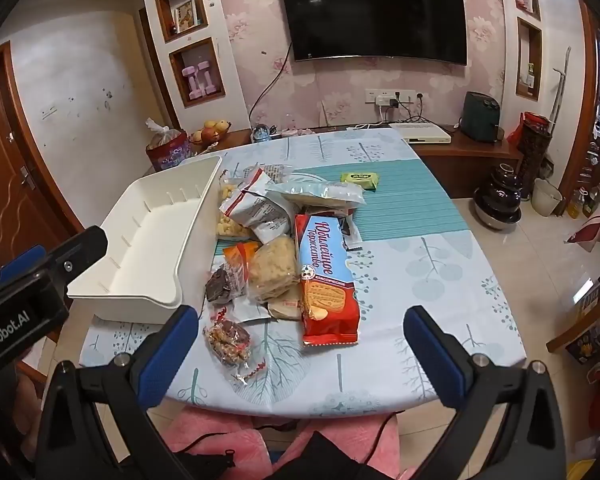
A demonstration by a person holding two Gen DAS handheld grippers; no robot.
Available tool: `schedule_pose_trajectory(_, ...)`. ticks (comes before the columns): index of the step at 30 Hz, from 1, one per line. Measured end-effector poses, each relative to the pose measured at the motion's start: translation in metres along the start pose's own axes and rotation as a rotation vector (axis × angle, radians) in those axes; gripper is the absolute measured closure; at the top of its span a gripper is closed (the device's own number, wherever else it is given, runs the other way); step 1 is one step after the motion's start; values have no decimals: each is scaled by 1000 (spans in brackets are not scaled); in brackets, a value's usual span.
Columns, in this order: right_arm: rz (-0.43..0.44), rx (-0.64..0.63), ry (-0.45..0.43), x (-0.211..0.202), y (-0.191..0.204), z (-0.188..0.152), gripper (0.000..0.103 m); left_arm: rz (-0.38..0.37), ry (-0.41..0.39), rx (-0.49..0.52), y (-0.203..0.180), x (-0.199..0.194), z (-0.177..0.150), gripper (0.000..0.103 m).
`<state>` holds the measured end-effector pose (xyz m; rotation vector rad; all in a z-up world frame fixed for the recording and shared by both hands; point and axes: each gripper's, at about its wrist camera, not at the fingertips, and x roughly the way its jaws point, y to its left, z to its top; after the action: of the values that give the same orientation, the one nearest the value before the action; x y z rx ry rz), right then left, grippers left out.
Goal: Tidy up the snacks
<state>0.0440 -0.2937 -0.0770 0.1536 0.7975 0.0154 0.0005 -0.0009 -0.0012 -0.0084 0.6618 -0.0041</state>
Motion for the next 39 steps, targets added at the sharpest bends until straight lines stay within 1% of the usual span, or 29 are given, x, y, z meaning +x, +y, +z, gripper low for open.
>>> schedule_pose_trajectory(4,3,0,1,0,0,0,0,4,6,0,-2,1,0,4)
schedule_pose_trajectory(7,2,-5,0,-1,0,0,0,-17,8,-9,-1,0,-5,5)
schedule_pose_trajectory(9,2,2,-1,-1,0,0,0,-18,5,-6,-3,-2,-6,5)
schedule_pose_trajectory(10,1,2,-1,0,0,0,0,-19,18,-19,1,0,-4,5)
schedule_pose_trajectory(18,1,1,-2,0,0,0,0,-30,13,-8,-1,-1,-2,5)
schedule_pose_trajectory(39,1,3,0,4,0,2,0,-32,21,-8,-4,0,-5,5)
